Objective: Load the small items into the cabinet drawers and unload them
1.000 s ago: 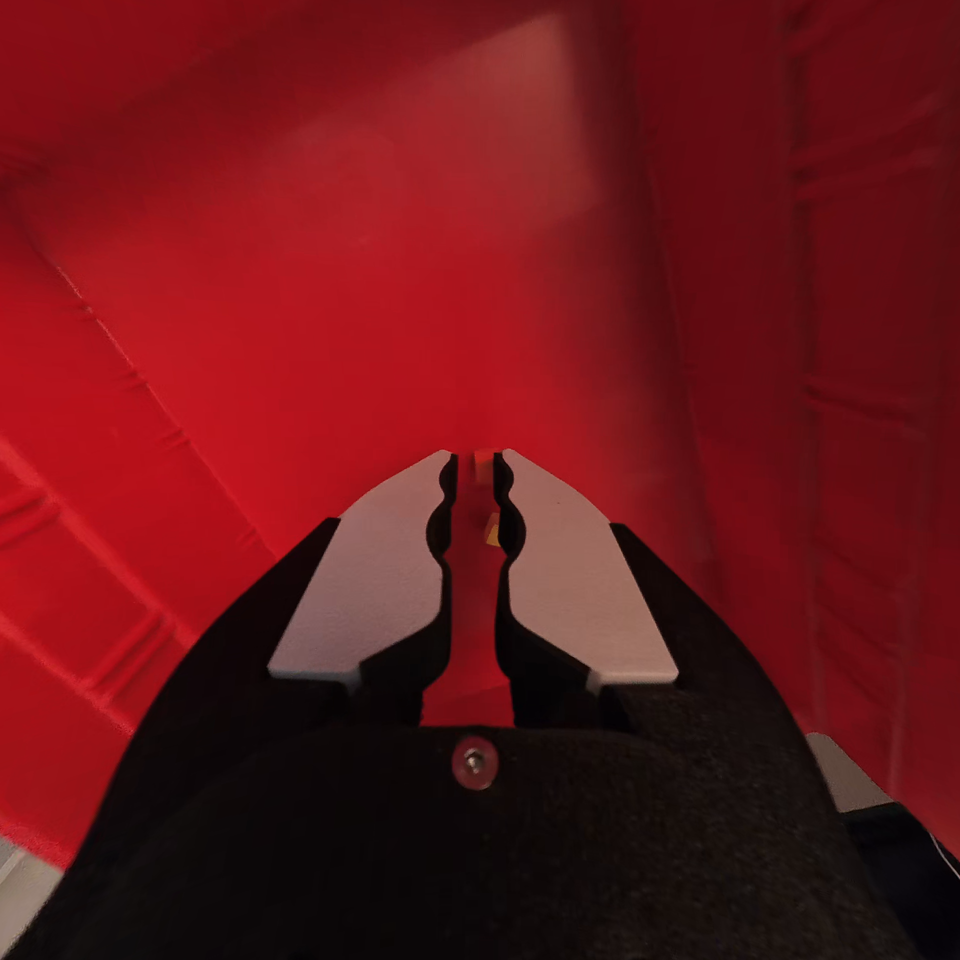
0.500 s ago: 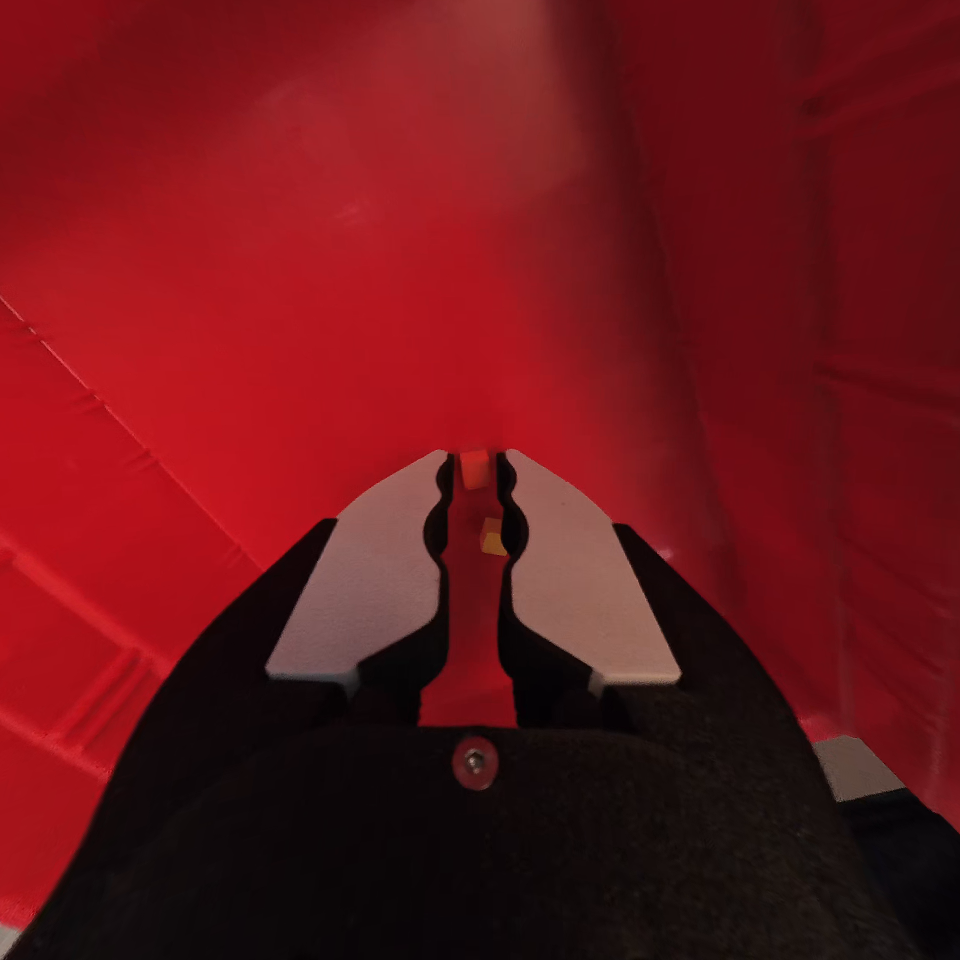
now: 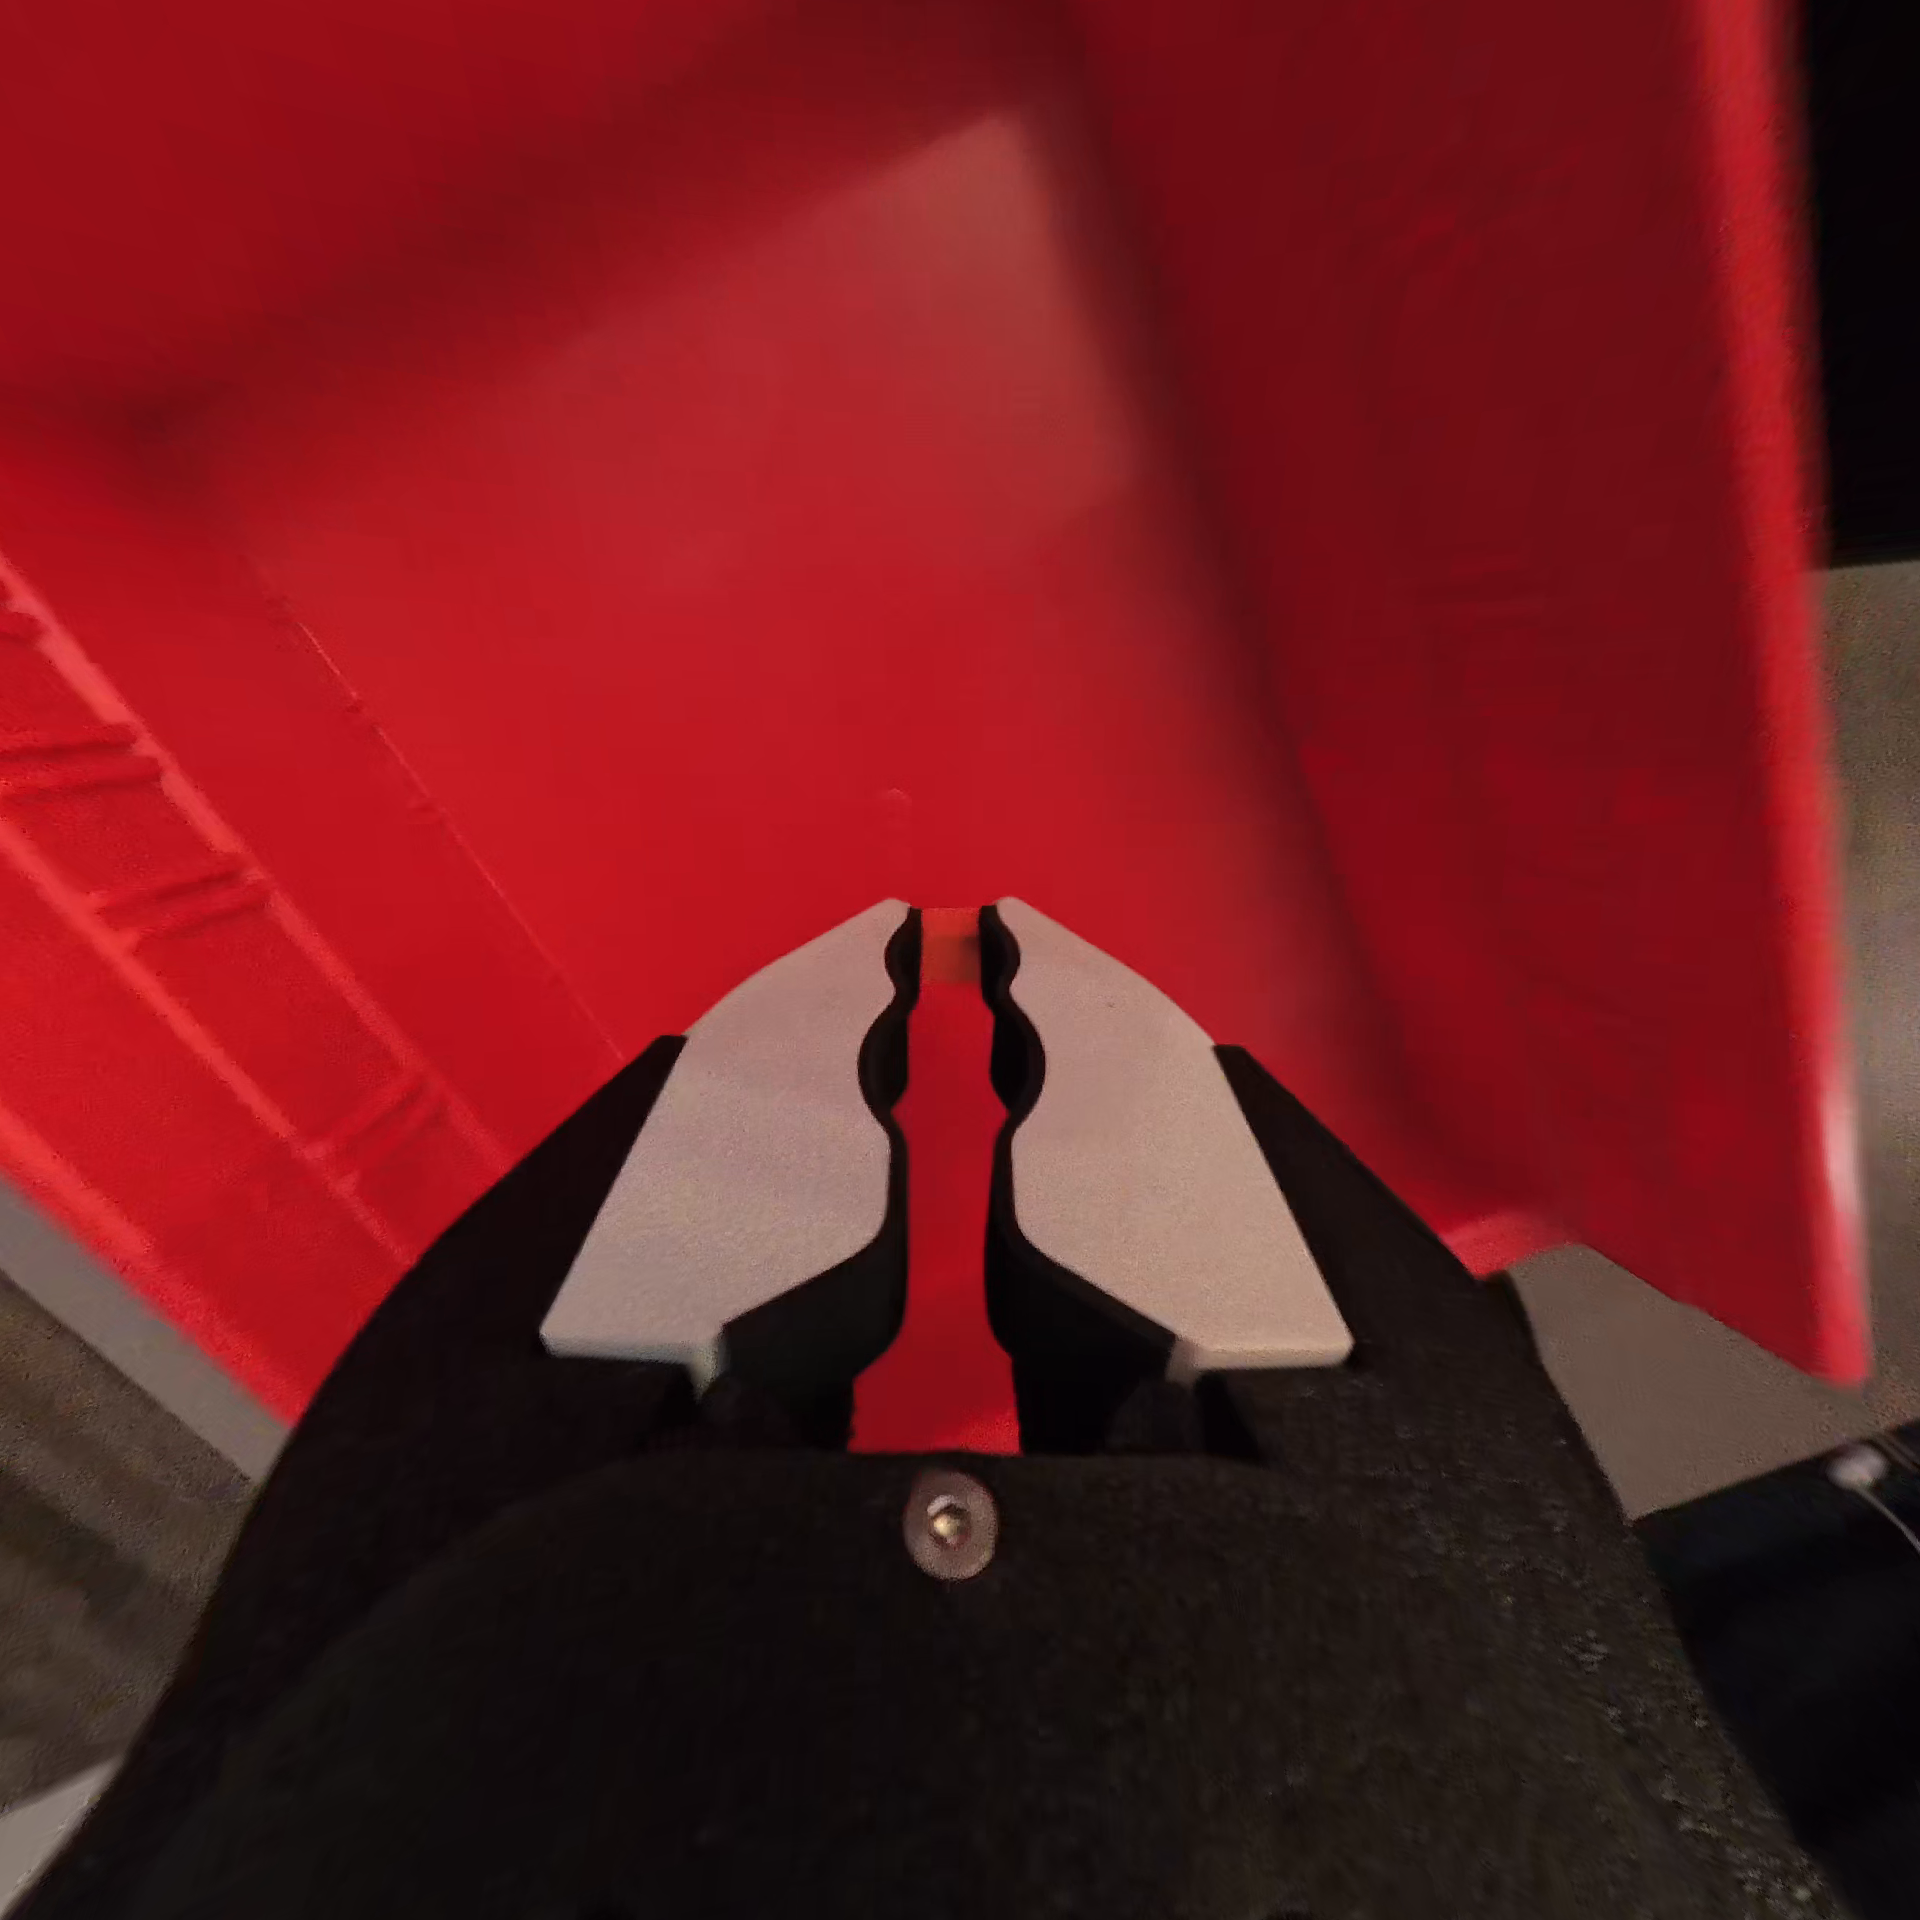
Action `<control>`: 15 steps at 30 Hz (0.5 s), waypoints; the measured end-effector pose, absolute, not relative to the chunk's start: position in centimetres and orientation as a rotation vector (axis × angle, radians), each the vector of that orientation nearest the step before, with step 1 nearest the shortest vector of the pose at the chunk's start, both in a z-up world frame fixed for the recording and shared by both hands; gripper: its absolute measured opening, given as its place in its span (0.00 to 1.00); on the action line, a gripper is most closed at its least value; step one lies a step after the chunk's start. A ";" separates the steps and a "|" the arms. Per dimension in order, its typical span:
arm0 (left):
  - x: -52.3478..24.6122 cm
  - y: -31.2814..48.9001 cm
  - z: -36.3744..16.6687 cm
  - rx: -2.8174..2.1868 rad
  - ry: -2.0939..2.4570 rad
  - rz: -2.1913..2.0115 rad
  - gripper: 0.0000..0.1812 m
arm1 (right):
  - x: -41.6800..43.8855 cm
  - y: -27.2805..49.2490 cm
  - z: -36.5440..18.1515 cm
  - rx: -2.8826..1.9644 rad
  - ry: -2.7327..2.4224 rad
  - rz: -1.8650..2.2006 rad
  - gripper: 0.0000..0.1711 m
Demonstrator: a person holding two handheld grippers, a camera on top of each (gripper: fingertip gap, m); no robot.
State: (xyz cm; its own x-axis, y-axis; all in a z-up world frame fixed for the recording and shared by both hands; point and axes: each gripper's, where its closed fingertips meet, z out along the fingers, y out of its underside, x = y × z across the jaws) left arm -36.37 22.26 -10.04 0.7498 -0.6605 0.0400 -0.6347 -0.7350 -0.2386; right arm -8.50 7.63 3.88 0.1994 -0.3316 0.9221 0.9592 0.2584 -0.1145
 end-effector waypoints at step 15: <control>-17.6 8.8 9.7 -1.875 1.615 -0.500 0.06 | -8.9 6.5 3.8 -0.842 -0.946 -0.974 0.10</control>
State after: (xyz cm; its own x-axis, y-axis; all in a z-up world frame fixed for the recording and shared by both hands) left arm -17.61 8.81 9.72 0.1859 -0.9771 -0.1031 -0.7481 -0.0728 -0.6596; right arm -8.89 6.54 3.83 0.2581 -0.2884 0.9221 0.9299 0.3329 -0.1561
